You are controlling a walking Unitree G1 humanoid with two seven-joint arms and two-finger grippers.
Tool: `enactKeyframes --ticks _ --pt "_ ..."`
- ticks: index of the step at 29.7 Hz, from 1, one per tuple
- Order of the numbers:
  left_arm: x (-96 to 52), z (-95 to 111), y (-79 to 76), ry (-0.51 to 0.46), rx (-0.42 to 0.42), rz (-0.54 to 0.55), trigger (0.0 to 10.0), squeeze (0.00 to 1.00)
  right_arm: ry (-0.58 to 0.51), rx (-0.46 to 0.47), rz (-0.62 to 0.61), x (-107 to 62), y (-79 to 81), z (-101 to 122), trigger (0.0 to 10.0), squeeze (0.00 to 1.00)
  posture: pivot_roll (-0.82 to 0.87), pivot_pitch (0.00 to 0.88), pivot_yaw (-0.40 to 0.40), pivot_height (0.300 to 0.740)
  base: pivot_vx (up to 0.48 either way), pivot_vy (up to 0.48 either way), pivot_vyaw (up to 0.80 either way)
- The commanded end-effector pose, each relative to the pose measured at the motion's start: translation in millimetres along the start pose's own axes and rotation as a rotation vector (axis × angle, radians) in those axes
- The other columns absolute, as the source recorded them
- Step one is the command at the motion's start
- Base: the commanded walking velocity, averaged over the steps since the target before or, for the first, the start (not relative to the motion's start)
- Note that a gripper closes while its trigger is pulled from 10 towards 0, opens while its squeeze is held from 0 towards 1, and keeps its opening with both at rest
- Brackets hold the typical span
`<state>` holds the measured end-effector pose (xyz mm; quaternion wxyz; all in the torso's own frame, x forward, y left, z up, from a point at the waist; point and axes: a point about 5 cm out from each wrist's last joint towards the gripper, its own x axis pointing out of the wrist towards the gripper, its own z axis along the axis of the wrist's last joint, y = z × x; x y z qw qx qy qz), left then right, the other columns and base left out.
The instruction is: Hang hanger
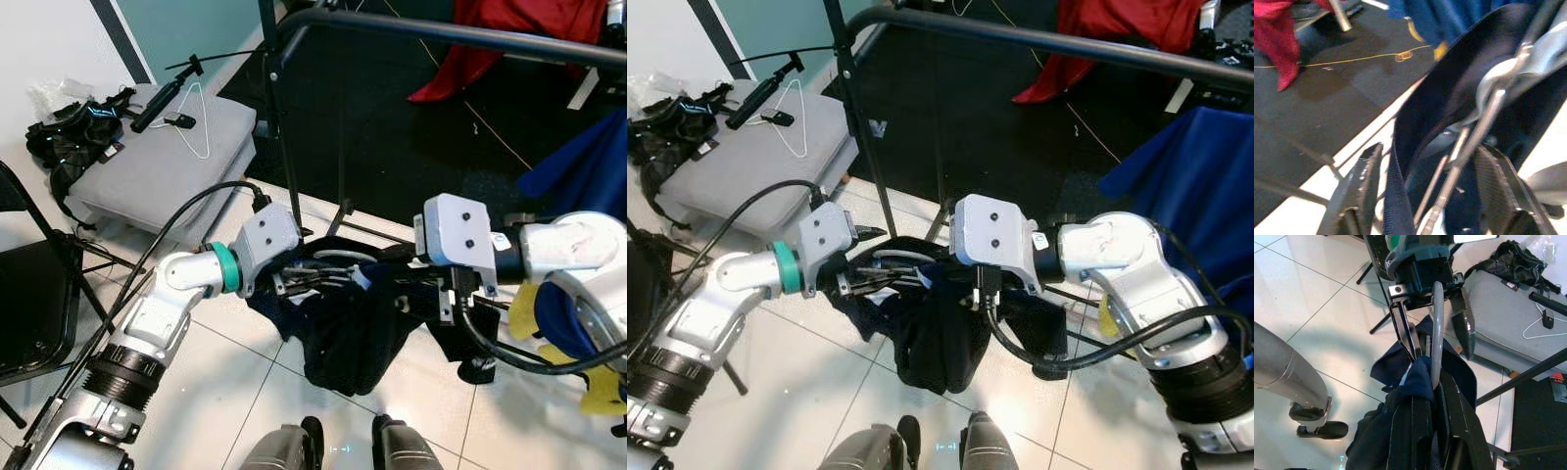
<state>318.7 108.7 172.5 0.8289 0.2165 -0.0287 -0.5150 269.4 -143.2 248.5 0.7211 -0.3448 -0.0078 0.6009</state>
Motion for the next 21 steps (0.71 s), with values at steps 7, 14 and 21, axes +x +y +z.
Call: enactKeyframes --ticks 7,14,21 --pt "2.4 -1 -10.8 -0.012 -0.03 -0.097 0.0 0.0 -0.016 -0.052 0.026 0.9 -3.2 10 0.0 0.0 -0.19 0.125 0.189 0.74 0.0 0.0 0.0" --pt "6.6 3 -18.3 -0.042 -0.044 -0.152 0.0 0.0 -0.019 -0.063 0.035 5.8 -7.3 11 0.0 0.0 -0.19 0.126 0.192 0.74 0.0 0.0 0.0" --pt "9.2 6 -25.0 -0.062 -0.063 -0.215 0.0 0.0 -0.026 -0.076 0.043 9.4 -10.8 13 0.0 0.0 -0.19 0.131 0.198 0.74 0.0 0.0 0.0"
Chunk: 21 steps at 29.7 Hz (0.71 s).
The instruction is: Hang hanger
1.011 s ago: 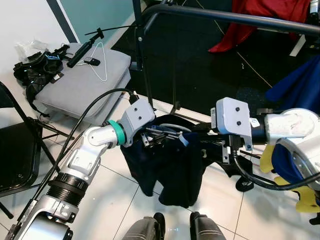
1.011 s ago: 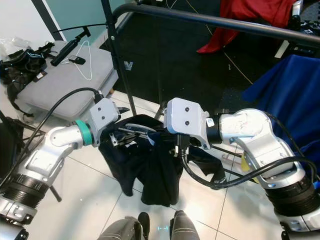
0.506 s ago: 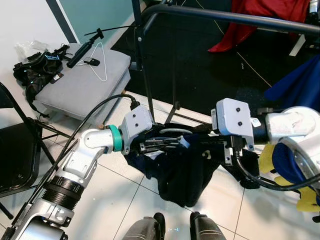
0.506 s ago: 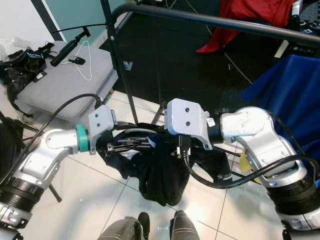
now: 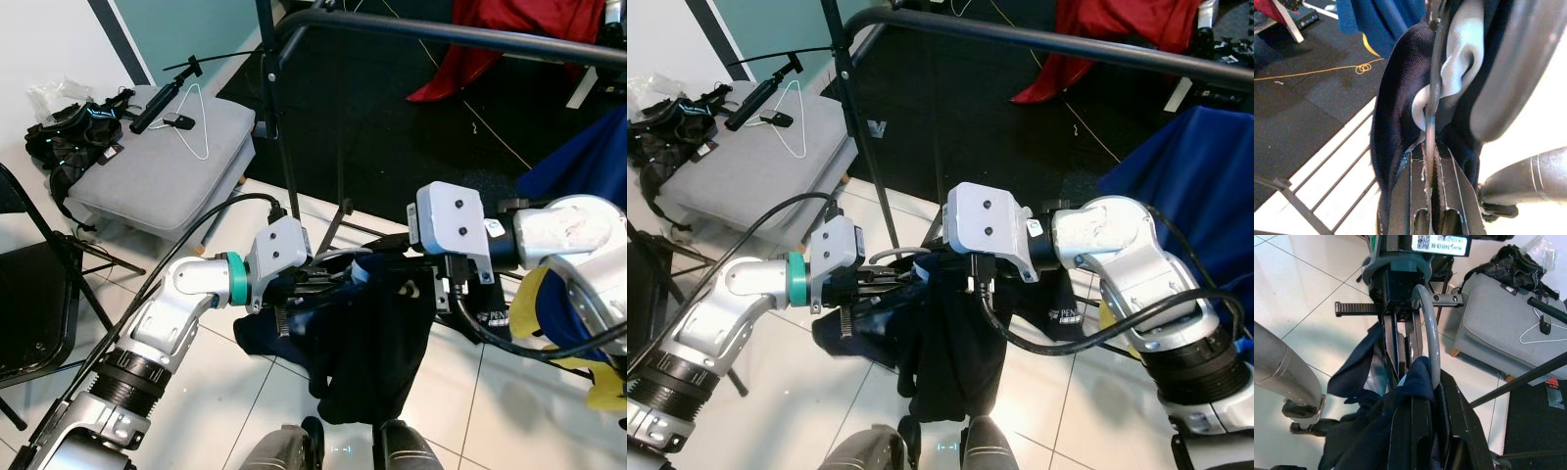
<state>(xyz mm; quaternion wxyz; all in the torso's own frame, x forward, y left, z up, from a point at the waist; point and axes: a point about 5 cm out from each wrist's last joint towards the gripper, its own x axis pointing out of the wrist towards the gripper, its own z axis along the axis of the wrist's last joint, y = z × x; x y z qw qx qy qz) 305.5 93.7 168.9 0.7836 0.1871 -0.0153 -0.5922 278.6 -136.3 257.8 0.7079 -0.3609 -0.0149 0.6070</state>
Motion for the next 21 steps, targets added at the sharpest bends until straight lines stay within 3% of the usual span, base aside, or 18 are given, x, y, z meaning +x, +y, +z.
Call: enactKeyframes --ticks 1,6,14,15,21 --pt "4.4 1 -9.6 -0.019 -0.017 -0.066 0.0 0.0 -0.036 -0.041 0.026 6.2 -0.1 8 0.0 0.0 -0.19 0.131 0.198 0.74 0.0 0.0 0.0" --pt "5.3 0 -15.0 -0.009 -0.013 -0.118 0.0 0.0 -0.047 -0.062 0.037 9.1 -2.4 13 0.0 0.0 -0.19 0.129 0.201 0.74 0.0 0.0 0.0" --pt "4.9 0 -12.9 -0.015 -0.02 -0.107 0.0 0.0 -0.055 -0.075 0.035 9.3 -3.8 16 0.0 0.0 -0.19 0.128 0.2 0.74 0.0 0.0 0.0" --pt "5.1 5 -7.5 -0.038 -0.035 -0.07 0.0 0.0 -0.061 -0.072 0.006 9.7 -2.9 15 10.0 0.0 -0.19 0.127 0.198 0.74 0.0 0.0 0.0" --pt "3.1 13 7.4 -0.075 -0.071 0.048 0.0 0.0 -0.094 0.006 -0.149 7.8 3.4 3 10.0 0.0 -0.19 0.127 0.204 0.74 0.0 0.0 0.0"
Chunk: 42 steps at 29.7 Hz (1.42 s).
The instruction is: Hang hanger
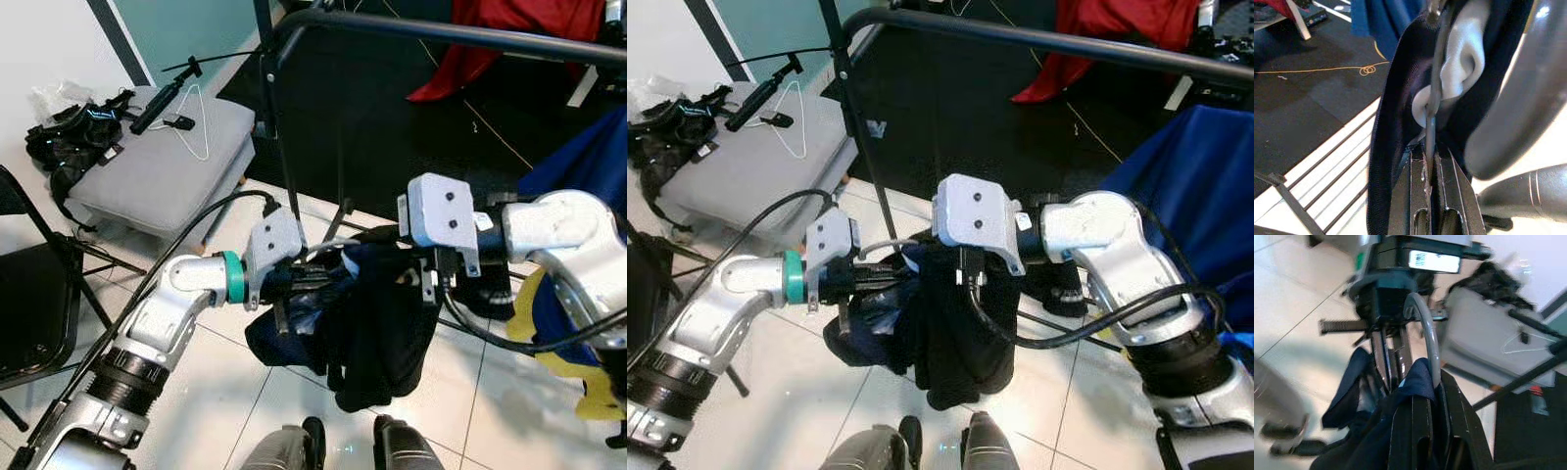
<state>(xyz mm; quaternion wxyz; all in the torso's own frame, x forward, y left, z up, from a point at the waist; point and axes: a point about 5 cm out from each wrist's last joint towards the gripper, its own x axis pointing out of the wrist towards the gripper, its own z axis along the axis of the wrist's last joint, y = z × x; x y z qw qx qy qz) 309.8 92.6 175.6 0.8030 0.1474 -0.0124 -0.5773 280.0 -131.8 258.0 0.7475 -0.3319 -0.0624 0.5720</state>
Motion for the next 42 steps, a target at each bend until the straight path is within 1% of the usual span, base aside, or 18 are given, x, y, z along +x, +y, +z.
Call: enactKeyframes --ticks 1,2,6,12,13,16,19,27,29,31,32,33,34,35,36,39,41,42 --pt "2.4 7 0.9 -0.039 0.001 0.0 0.0 0.0 -0.018 -0.004 -0.016 3.1 5.1 1 10.0 0.0 -0.19 0.127 0.204 0.74 0.0 0.0 0.0" --pt "0.7 7 3.2 -0.032 0.001 0.019 0.0 0.0 -0.017 0.016 -0.058 0.2 6.9 -3 10.0 1.0 -0.19 0.128 0.209 0.74 0.0 0.0 0.0" --pt "-2.2 5 5.9 -0.013 0.005 0.027 0.0 0.0 -0.014 0.072 -0.067 -8.6 14.0 -9 10.0 1.0 -0.19 0.124 0.211 0.74 0.0 0.0 0.0" --pt "-1.8 3 8.4 0.001 0.012 0.043 0.0 0.0 -0.015 0.056 -0.082 -19.3 12.3 -4 10.0 1.0 -0.19 0.119 0.204 0.74 0.0 0.0 0.0" --pt "-2.2 1 9.3 0.007 0.008 0.054 0.0 0.0 -0.012 0.049 -0.115 -26.6 9.8 -2 10.0 0.0 -0.19 0.118 0.205 0.74 0.0 0.0 0.0" --pt "-2.2 1 9.3 0.007 0.008 0.054 0.0 0.0 -0.012 0.049 -0.115 -26.6 9.8 -2 10.0 0.0 -0.19 0.118 0.205 0.74 0.0 0.0 0.0" --pt "-2.5 -6 11.0 0.047 0.007 0.089 0.0 0.0 0.014 0.032 -0.23 -47.0 5.3 1 10.0 0.0 -0.19 0.115 0.205 0.74 0.0 0.0 0.0" --pt "-1.7 -15 20.3 0.132 -0.01 0.19 0.0 0.0 0.049 0.017 -0.38 -66.1 4.0 5 10.0 0.0 -0.2 0.117 0.202 0.74 0.0 0.0 0.0" --pt "1.2 -6 29.1 0.107 -0.061 0.278 0.0 0.0 0.051 0.081 -0.484 -47.8 20.2 -12 10.0 0.0 -0.19 0.124 0.21 0.74 0.0 0.0 0.0" --pt "1.2 -6 29.1 0.107 -0.061 0.278 0.0 0.0 0.051 0.081 -0.484 -47.8 20.2 -12 10.0 0.0 -0.19 0.124 0.21 0.74 0.0 0.0 0.0" --pt "2.7 3 34.3 0.082 -0.09 0.323 0.0 0.0 0.048 0.135 -0.589 -35.2 24.4 -25 10.0 0.0 -0.19 0.124 0.217 0.74 0.0 0.0 0.0" --pt "2.7 3 34.3 0.082 -0.09 0.323 0.0 0.0 0.048 0.135 -0.589 -35.2 24.4 -25 10.0 0.0 -0.19 0.124 0.217 0.74 0.0 0.0 0.0" --pt "4.3 12 39.5 0.061 -0.109 0.37 0.0 0.0 0.029 0.206 -0.694 -18.0 29.4 -38 10.0 0.0 -0.19 0.124 0.22 0.74 0.0 0.0 0.0" --pt "7.3 24 47.5 0.036 -0.139 0.447 0.0 0.0 0.002 0.291 -0.806 7.7 36.2 -51 10.0 0.0 -0.18 0.124 0.217 0.74 0.0 0.0 0.0" --pt "7.3 24 47.5 0.036 -0.139 0.447 0.0 0.0 0.002 0.291 -0.806 7.7 36.2 -51 10.0 0.0 -0.18 0.124 0.217 0.74 0.0 0.0 0.0" --pt "10.8 40 53.6 -0.01 -0.176 0.498 0.0 0.0 -0.007 0.322 -0.873 25.0 40.6 -64 10.0 0.0 -0.18 0.125 0.212 0.74 0.0 0.0 0.0" --pt "11.5 43 53.9 -0.02 -0.18 0.5 0.0 0.0 -0.012 0.334 -0.9 26.0 40.5 -66 10.0 0.0 -0.18 0.125 0.212 0.74 0.0 0.0 0.0" --pt "11.7 50 53.5 -0.039 -0.182 0.49 0.0 0.0 0.01 0.293 -0.937 27.2 38.9 -70 10.0 0.0 -0.17 0.126 0.21 0.74 0.0 0.0 0.0"
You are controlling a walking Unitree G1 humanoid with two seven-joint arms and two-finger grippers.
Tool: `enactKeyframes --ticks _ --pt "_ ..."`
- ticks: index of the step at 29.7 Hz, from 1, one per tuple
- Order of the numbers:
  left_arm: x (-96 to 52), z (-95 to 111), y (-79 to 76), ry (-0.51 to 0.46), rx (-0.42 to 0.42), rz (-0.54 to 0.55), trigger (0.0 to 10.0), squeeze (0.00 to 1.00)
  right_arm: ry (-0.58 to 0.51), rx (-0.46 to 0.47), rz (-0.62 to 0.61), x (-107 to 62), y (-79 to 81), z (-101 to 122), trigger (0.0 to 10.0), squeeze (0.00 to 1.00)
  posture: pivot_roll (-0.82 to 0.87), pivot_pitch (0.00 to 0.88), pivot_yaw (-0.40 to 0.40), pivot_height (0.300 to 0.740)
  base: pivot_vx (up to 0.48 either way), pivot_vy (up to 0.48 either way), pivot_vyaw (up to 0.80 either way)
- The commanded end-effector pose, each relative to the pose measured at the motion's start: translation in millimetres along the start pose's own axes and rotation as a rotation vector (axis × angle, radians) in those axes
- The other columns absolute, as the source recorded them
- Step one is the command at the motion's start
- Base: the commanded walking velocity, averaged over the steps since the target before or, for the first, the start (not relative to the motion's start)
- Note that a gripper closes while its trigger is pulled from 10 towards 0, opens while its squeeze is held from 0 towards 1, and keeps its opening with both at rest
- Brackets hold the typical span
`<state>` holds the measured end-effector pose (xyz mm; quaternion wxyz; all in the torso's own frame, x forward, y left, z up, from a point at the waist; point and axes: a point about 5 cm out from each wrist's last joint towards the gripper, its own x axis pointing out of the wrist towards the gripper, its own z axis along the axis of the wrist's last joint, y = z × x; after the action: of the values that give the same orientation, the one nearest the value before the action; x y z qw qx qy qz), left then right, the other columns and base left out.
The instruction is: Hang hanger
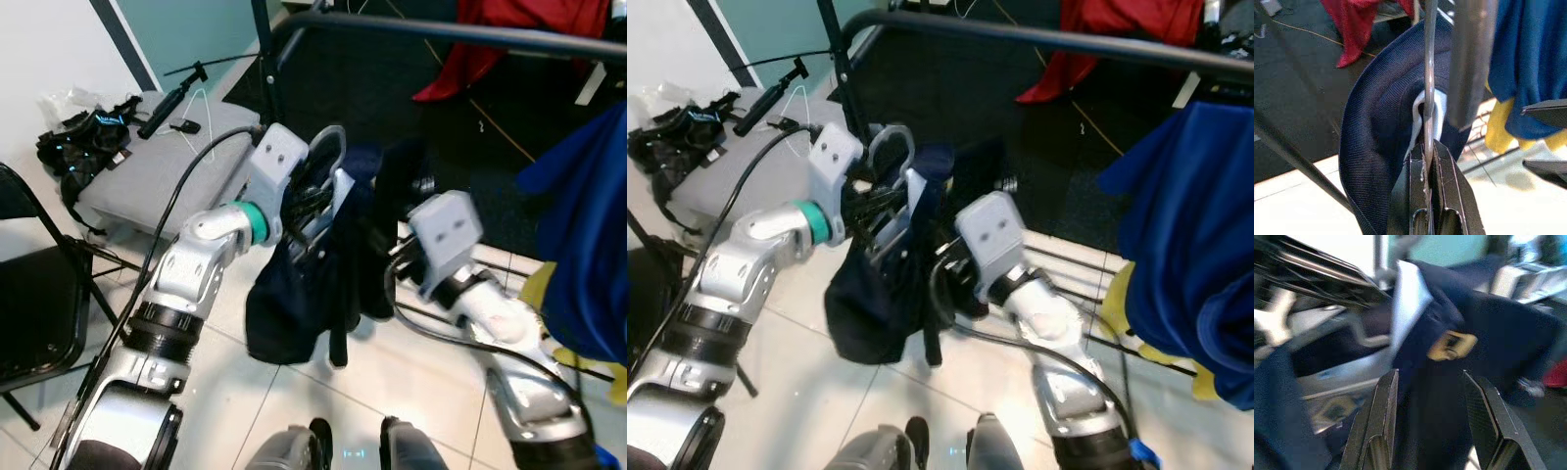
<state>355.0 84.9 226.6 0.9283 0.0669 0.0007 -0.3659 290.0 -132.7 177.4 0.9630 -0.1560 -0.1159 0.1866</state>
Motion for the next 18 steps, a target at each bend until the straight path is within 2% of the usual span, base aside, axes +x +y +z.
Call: enactKeyframes --ticks 1,2,4,5,6,7,10,11,13,14,17,18 --pt "-2.2 8 0.9 -0.03 -0.012 0.0 0.0 0.0 -0.002 -0.016 -0.022 0.3 1.2 -3 10.0 0.0 -0.17 0.126 0.21 0.74 0.0 0.0 0.0" --pt "-2.7 12 -0.3 -0.04 -0.014 -0.009 0.0 0.0 -0.006 -0.051 -0.043 1.8 0.5 -6 10.0 0.0 -0.17 0.126 0.21 0.74 0.0 0.0 0.0" --pt "-2.7 12 -0.3 -0.04 -0.014 -0.009 0.0 0.0 -0.006 -0.051 -0.043 1.8 0.5 -6 10.0 0.0 -0.17 0.126 0.21 0.74 0.0 0.0 0.0" --pt "-4.2 17 -2.8 -0.049 -0.009 -0.032 0.0 0.0 -0.027 -0.119 -0.114 5.2 -5.1 -6 10.0 0.0 -0.16 0.126 0.208 0.74 0.0 0.0 0.0" --pt "-4.2 17 -2.8 -0.049 -0.009 -0.032 0.0 0.0 -0.027 -0.119 -0.114 5.2 -5.1 -6 10.0 0.0 -0.16 0.126 0.208 0.74 0.0 0.0 0.0" --pt "-6.6 21 -5.7 -0.055 0.003 -0.065 0.0 0.0 -0.077 -0.172 -0.205 8.9 -13.0 0 10.0 0.0 -0.16 0.126 0.21 0.74 0.0 0.0 0.0" --pt "-6.6 21 -5.7 -0.055 0.003 -0.065 0.0 0.0 -0.077 -0.172 -0.205 8.9 -13.0 0 10.0 0.0 -0.16 0.126 0.21 0.74 0.0 0.0 0.0" --pt "-8.3 23 -7.8 -0.055 0.007 -0.083 0.0 0.0 -0.117 -0.2 -0.274 11.3 -17.6 4 10.0 0.0 -0.16 0.126 0.21 0.74 0.0 0.0 0.0" --pt "-8.3 23 -7.8 -0.055 0.007 -0.083 0.0 0.0 -0.117 -0.2 -0.274 11.3 -17.6 4 10.0 0.0 -0.16 0.126 0.21 0.74 0.0 0.0 0.0" --pt "-8.7 27 -12.3 -0.06 -0.001 -0.12 0.0 0.0 -0.167 -0.2 -0.319 13.0 -17.0 13 10.0 0.0 -0.16 0.129 0.215 0.74 0.0 0.0 0.0" --pt "-8.7 27 -12.3 -0.06 -0.001 -0.12 0.0 0.0 -0.167 -0.2 -0.319 13.0 -17.0 13 10.0 0.0 -0.16 0.129 0.215 0.74 0.0 0.0 0.0" --pt "-8.3 31 -17.8 -0.066 -0.01 -0.16 0.0 0.0 -0.188 -0.175 -0.324 13.8 -11.5 15 10.0 0.0 -0.17 0.127 0.235 0.74 0.0 0.0 0.0"
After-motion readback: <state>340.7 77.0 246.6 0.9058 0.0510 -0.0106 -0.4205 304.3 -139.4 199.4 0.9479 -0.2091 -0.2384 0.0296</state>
